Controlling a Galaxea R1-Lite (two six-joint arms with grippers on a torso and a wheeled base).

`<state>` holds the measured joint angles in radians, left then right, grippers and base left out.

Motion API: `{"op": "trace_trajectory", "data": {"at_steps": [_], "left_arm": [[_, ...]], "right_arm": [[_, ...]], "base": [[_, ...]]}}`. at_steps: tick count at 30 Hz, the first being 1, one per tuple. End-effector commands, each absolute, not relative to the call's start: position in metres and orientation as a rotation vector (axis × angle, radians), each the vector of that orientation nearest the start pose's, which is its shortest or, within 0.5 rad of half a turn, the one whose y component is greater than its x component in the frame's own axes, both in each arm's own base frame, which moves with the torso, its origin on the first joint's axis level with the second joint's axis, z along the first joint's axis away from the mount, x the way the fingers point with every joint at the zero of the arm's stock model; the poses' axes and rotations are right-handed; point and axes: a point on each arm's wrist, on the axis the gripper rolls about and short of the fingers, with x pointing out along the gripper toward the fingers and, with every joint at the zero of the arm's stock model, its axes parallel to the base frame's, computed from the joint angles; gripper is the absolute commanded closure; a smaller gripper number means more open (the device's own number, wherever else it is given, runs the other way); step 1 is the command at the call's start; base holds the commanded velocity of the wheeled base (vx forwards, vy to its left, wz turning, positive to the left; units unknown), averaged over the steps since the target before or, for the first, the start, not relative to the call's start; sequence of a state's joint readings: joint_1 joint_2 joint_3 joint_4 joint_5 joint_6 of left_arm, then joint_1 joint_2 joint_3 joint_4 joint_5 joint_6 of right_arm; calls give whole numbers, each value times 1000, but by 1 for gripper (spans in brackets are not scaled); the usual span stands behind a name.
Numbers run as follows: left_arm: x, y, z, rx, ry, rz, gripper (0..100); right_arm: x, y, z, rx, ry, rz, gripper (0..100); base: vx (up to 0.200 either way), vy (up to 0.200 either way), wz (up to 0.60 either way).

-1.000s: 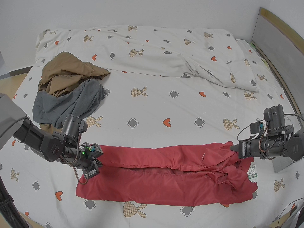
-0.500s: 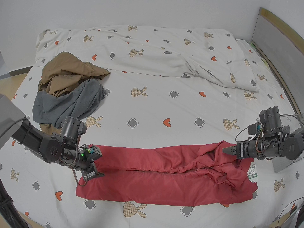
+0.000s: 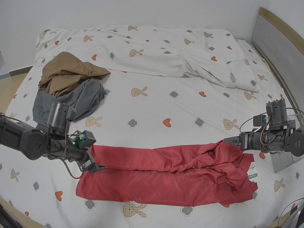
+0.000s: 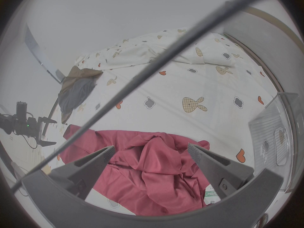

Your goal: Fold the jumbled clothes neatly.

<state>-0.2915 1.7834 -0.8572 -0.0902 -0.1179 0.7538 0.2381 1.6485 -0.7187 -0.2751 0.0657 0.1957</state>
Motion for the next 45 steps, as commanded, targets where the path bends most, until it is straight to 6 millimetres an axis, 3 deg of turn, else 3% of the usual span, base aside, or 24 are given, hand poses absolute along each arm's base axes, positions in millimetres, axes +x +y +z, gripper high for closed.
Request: {"op": "trace_trajectory", "data": {"at_steps": [1,4,8,9,10,12,15,19,23,26,27,28,38,45], "left_arm": [[276,-89,169,679,548,-599,0],[264,-93,204,479,621,-555,0],[253,-97,232,241,737,-503,0],[253,-97,232,241,737,-503,0],[244,-95,244,99,763,-495,0],[238,-93,250,16,764,-523,0],[220,-73,261,-222,772,-683,0],[210,-46,255,-401,780,-875,0],[208,-35,241,-440,774,-862,0],[208,-35,241,-440,774,-862,0],[209,-31,227,-436,737,-850,0],[209,-31,227,-436,737,-850,0],[208,-31,221,-430,717,-855,0],[207,-31,218,-430,722,-860,0]], "right_arm": [[271,61,147,180,658,197,0],[295,64,124,251,703,207,0],[308,64,109,299,686,248,0],[308,64,109,299,686,248,0],[312,63,100,332,707,236,0],[310,62,99,362,718,237,0],[306,57,94,441,761,274,0],[308,42,91,484,774,272,0],[298,35,87,518,801,250,0],[298,35,87,518,801,250,0],[285,25,96,549,784,232,0],[285,25,96,549,784,232,0],[262,-5,75,645,867,188,0],[256,-6,78,666,858,196,0]], "base": [[0,0,0],[0,0,0],[0,0,0],[0,0,0],[0,0,0],[0,0,0],[0,0,0],[0,0,0],[0,0,0],[0,0,0],[0,0,0],[0,0,0],[0,0,0],[0,0,0]]}}
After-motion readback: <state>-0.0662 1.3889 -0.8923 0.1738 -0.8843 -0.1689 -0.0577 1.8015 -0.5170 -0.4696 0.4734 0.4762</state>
